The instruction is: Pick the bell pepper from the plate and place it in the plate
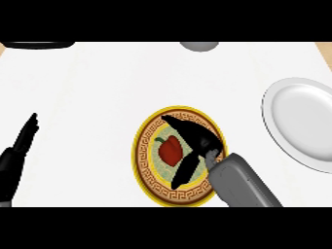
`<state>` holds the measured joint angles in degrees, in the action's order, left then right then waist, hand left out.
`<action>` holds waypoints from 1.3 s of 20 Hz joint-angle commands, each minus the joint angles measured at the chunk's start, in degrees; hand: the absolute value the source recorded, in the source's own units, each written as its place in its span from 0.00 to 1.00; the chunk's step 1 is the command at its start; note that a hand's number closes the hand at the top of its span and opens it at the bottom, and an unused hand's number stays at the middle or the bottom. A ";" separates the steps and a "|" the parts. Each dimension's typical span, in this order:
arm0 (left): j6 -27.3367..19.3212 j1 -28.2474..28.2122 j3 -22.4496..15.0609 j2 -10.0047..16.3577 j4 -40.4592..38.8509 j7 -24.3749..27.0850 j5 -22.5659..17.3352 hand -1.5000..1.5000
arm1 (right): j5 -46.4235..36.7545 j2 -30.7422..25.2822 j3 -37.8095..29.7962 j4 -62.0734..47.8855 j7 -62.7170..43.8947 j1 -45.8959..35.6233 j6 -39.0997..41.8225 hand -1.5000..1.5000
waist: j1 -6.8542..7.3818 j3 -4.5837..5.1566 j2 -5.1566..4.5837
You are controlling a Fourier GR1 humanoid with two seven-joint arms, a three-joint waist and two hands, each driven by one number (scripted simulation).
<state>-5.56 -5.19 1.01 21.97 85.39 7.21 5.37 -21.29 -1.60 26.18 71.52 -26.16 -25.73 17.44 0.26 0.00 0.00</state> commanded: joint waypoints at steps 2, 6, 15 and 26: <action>2.59 -0.38 2.22 0.83 5.08 -3.94 -0.51 0.50 | -0.84 0.91 -2.66 -5.60 7.84 -1.66 -1.45 1.00 | 0.17 -0.02 -0.01; 2.54 1.29 2.78 -1.92 -0.75 -0.34 2.38 0.50 | -1.44 1.56 -0.06 -6.62 9.52 -0.50 -5.08 1.00 | 0.01 0.00 -0.02; 0.24 -3.09 4.48 -2.00 1.14 0.09 1.17 0.50 | -3.72 -39.90 -16.24 -10.44 21.53 5.34 -1.01 1.00 | -6.56 -0.35 -0.22; 1.82 -3.68 4.49 -1.59 1.51 1.81 0.47 0.50 | -1.27 -60.42 -34.39 -31.74 52.43 10.60 -14.69 1.00 | -1.76 -0.75 -0.91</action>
<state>-4.27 -8.26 5.17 20.01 87.33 8.14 6.07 -23.88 -56.79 -2.44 46.66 16.61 -16.73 7.26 -2.60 -0.72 -0.85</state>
